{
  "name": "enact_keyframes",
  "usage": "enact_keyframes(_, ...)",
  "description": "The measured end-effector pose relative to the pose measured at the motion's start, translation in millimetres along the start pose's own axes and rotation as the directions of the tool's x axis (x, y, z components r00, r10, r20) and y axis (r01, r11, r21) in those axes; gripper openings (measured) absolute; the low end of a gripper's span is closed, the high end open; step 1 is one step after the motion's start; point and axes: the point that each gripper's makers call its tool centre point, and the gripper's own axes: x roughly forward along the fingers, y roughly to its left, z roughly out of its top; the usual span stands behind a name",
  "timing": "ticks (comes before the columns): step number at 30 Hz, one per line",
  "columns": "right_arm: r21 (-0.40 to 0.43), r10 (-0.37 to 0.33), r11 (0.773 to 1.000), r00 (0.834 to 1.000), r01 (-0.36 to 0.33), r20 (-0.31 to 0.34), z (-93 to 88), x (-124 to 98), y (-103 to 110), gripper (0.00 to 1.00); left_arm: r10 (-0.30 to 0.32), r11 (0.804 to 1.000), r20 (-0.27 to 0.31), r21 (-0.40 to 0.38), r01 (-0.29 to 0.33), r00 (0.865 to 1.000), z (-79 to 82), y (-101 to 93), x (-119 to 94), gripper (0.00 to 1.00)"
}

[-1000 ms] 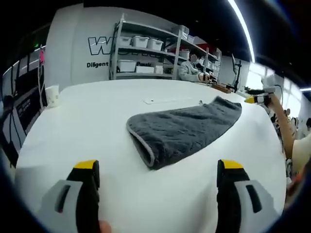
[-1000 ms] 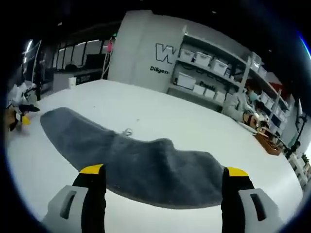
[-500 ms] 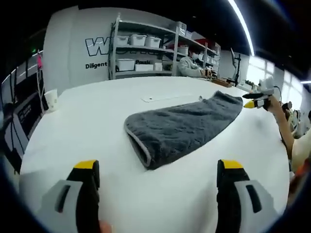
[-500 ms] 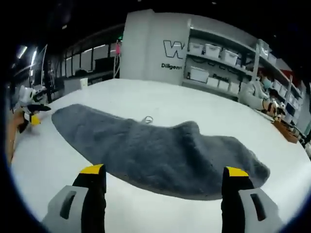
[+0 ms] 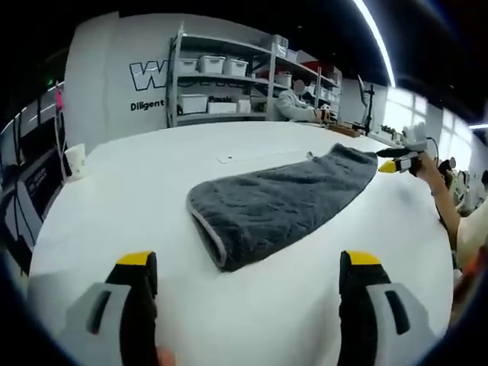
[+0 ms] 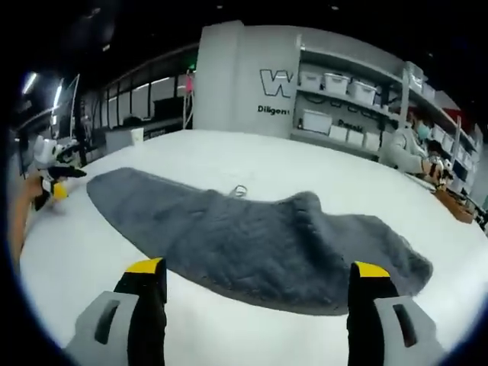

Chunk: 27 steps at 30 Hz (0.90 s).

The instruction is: Open the folded towel by lifting each exposed corner and separating the folded layers until the towel lies flat within the target outline without major curled edges

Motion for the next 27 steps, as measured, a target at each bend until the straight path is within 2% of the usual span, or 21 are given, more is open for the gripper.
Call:
enact_keyframes(3,-0.002,0.01,1.0,1.0,-0.01,-0.002,0.2,-0.1,2.0,0.99,0.003,1.0,0.007,-0.001,-0.003,1.0,1.9,1.2,-1.7,0.98)
enact_keyframes(7,0.002,0.009,1.0,0.999,-0.009,0.042,8.2,-3.1,2.8,0.97,0.012,1.0,0.017,-0.003,-0.012,1.0,4.0,2.6,-2.1,0.98)
enact_keyframes(11,0.003,0.018,1.0,1.0,-0.018,0.02,2.6,1.0,6.1,0.96,0.01,1.0,0.016,-0.015,-0.01,1.0,3.7,4.0,-0.6,0.97)
enact_keyframes(12,0.004,0.019,1.0,1.0,-0.02,0.021,2.7,1.0,6.5,0.96,0.018,1.0,0.02,-0.022,-0.017,1.0,4.4,5.2,-0.9,0.97)
enact_keyframes(14,0.005,0.029,1.0,0.999,-0.029,0.034,5.0,2.0,11.6,0.96,0.069,0.998,0.015,-0.014,-0.069,0.997,2.5,14.6,0.4,0.97)
enact_keyframes(19,-0.001,0.071,0.997,0.997,-0.071,0.029,4.7,4.0,22.3,0.96,0.078,0.996,0.007,-0.053,-0.078,0.997,1.4,19.9,4.2,0.96)
enact_keyframes(22,0.003,0.071,0.997,0.997,-0.071,0.042,7.1,2.4,21.4,0.96,0.111,0.993,0.011,-0.035,-0.111,0.994,10.9,23.5,4.6,0.96)
enact_keyframes(25,0.012,0.072,0.997,0.997,-0.073,0.042,6.8,1.0,18.6,0.96,0.102,0.994,0.041,-0.045,-0.1,0.994,27.1,24.0,8.7,0.89)
enact_keyframes(27,0.021,0.077,0.997,0.996,-0.078,0.049,8.1,-0.7,17.4,0.96,0.086,0.995,0.083,-0.052,-0.081,0.993,40.2,22.3,13.3,0.84)
